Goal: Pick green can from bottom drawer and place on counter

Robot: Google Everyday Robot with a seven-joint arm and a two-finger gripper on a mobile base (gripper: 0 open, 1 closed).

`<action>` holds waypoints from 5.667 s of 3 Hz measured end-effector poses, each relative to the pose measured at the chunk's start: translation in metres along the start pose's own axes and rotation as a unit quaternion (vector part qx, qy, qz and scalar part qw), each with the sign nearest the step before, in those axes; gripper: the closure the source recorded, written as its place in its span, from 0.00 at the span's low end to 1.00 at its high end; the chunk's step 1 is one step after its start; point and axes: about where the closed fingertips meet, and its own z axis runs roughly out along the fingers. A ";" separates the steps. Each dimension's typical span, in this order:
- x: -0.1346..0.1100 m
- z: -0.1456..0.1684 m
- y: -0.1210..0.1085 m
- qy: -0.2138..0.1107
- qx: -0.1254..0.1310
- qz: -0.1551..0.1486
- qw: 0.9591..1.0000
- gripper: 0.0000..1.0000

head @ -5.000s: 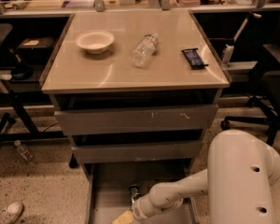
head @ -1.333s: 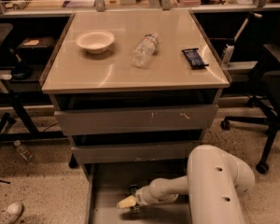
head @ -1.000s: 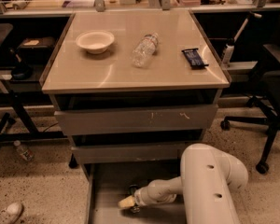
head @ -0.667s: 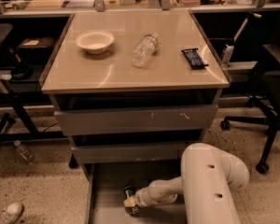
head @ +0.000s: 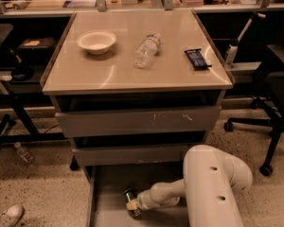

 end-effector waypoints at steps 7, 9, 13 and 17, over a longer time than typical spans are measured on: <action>-0.092 -0.203 0.117 -0.066 -0.101 -0.070 0.990 1.00; -0.129 -0.245 0.146 -0.087 -0.091 -0.106 0.986 1.00; -0.164 -0.361 0.222 -0.135 -0.019 -0.206 0.969 1.00; -0.216 -0.483 0.273 -0.271 0.054 -0.284 0.918 1.00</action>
Offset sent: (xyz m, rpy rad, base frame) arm -0.0131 -0.0114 0.1277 0.2518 -0.0072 0.0885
